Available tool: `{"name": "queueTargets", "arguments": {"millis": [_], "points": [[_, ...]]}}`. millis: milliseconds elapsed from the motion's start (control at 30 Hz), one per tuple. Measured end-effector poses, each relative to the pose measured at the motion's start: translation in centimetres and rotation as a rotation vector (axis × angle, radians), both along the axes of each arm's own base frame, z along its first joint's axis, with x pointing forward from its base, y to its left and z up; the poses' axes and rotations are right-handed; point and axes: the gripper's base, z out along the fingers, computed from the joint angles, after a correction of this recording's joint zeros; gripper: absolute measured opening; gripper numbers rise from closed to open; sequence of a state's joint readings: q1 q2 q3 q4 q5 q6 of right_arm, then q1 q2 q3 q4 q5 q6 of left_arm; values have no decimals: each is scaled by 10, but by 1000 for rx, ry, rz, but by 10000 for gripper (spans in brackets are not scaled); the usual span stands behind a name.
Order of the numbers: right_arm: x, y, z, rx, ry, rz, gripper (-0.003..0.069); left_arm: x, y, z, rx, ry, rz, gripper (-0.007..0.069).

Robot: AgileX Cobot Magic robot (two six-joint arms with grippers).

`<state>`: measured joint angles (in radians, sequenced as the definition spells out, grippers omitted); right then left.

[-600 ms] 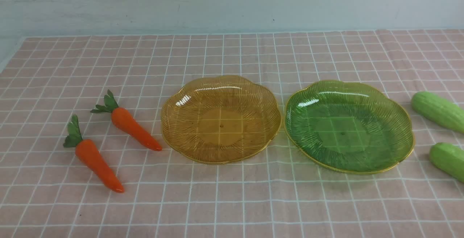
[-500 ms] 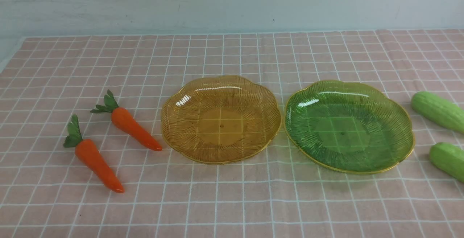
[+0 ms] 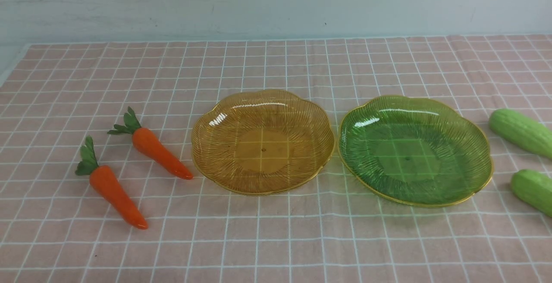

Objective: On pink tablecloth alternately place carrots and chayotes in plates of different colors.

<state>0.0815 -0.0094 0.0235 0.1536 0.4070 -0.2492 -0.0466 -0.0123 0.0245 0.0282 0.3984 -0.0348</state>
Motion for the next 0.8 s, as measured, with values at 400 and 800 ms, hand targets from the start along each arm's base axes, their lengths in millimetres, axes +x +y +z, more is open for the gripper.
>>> {"name": "queueTargets", "arguments": {"millis": [400,800], "points": [[0,-1,0,-71,-8,1,-15,0,0,0,0,0,0,-3],[0,-2,0,-109,-11,1,-15,0,0,0,0,0,0,-3]]}}
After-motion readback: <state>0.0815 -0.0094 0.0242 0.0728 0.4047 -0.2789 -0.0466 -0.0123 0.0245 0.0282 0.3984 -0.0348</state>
